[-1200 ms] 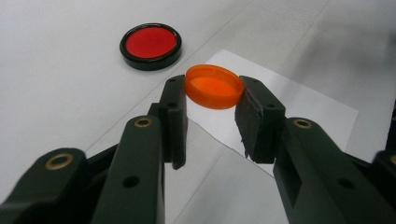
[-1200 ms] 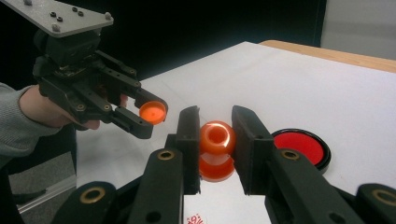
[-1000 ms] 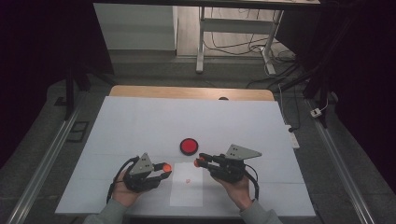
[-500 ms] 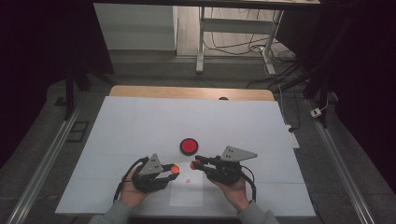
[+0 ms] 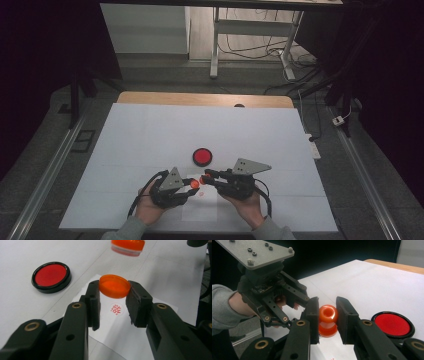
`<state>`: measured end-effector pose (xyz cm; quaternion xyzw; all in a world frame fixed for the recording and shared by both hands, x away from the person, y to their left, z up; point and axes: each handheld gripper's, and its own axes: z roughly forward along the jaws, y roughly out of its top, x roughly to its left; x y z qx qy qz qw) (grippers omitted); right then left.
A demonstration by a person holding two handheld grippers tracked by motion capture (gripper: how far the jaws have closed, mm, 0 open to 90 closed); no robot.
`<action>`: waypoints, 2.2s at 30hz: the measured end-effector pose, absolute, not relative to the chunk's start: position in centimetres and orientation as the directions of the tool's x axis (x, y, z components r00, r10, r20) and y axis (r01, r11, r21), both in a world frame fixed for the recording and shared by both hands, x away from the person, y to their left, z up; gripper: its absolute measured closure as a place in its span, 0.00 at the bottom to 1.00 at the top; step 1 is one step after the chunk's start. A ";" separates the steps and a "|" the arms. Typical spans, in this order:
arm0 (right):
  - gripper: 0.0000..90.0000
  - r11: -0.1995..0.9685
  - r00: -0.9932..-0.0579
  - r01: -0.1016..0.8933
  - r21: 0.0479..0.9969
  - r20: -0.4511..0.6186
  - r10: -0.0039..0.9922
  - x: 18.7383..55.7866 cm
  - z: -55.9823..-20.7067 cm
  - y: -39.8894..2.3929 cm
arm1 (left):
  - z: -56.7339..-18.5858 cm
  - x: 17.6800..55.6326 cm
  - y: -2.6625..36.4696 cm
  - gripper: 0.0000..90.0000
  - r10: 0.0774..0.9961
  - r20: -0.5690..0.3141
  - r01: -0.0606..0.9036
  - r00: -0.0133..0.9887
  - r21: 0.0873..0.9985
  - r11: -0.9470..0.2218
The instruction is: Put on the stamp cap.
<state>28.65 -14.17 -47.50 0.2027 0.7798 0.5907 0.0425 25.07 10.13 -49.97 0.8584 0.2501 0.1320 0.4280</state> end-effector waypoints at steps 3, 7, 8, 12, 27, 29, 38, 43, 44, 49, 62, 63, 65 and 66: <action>0.80 0.223 -0.916 0.265 0.938 0.173 0.363 28.6 -47.6 -14.0 | -50.0 25.1 9.9 0.72 0.539 0.016 0.312 0.842 0.801 -0.511; 0.80 0.226 -0.917 0.267 0.937 0.175 0.358 28.5 -47.6 -13.9 | -49.9 25.0 9.6 0.72 0.536 0.016 0.309 0.844 0.802 -0.511; 0.80 0.228 -0.917 0.267 0.936 0.175 0.358 28.5 -47.7 -13.8 | -50.0 25.0 9.5 0.72 0.537 0.016 0.310 0.843 0.801 -0.511; 0.80 0.232 -0.919 0.269 0.935 0.177 0.353 28.5 -47.8 -13.6 | -50.0 25.0 9.3 0.72 0.534 0.021 0.307 0.845 0.799 -0.517; 0.80 0.248 -0.922 0.267 0.931 0.172 0.346 28.4 -48.2 -13.3 | -49.7 24.9 8.8 0.72 0.537 0.023 0.301 0.843 0.808 -0.507; 0.80 0.246 -0.922 0.267 0.932 0.173 0.346 28.4 -48.1 -13.3 | -49.7 24.9 8.9 0.72 0.538 0.020 0.302 0.843 0.810 -0.503; 0.80 0.248 -0.921 0.267 0.931 0.172 0.349 28.3 -48.2 -13.4 | -49.6 24.8 9.0 0.72 0.542 0.019 0.300 0.840 0.817 -0.493; 0.80 0.247 -0.921 0.265 0.932 0.170 0.350 28.3 -48.1 -13.4 | -49.6 24.8 9.0 0.72 0.540 0.015 0.300 0.841 0.818 -0.491; 0.80 0.247 -0.921 0.266 0.932 0.170 0.349 28.3 -48.1 -13.4 | -49.6 24.8 9.0 0.72 0.539 0.015 0.301 0.842 0.817 -0.492; 0.80 0.247 -0.921 0.266 0.932 0.170 0.351 28.3 -48.2 -13.4 | -49.5 24.8 8.8 0.72 0.546 0.024 0.299 0.838 0.816 -0.494; 0.81 0.242 -0.923 0.251 0.937 0.156 0.351 28.2 -48.0 -13.5 | -49.3 24.3 8.6 0.73 0.562 0.058 0.278 0.825 0.823 -0.494; 0.81 0.241 -0.923 0.249 0.938 0.155 0.351 28.2 -48.0 -13.5 | -49.3 24.3 8.7 0.73 0.561 0.061 0.276 0.825 0.823 -0.496; 0.81 0.237 -0.924 0.245 0.940 0.152 0.351 28.1 -48.0 -13.5 | -49.3 24.3 8.7 0.73 0.563 0.062 0.276 0.824 0.824 -0.494; 0.81 0.238 -0.924 0.243 0.941 0.149 0.352 28.1 -48.0 -13.5 | -49.3 24.3 8.7 0.73 0.563 0.062 0.276 0.824 0.824 -0.495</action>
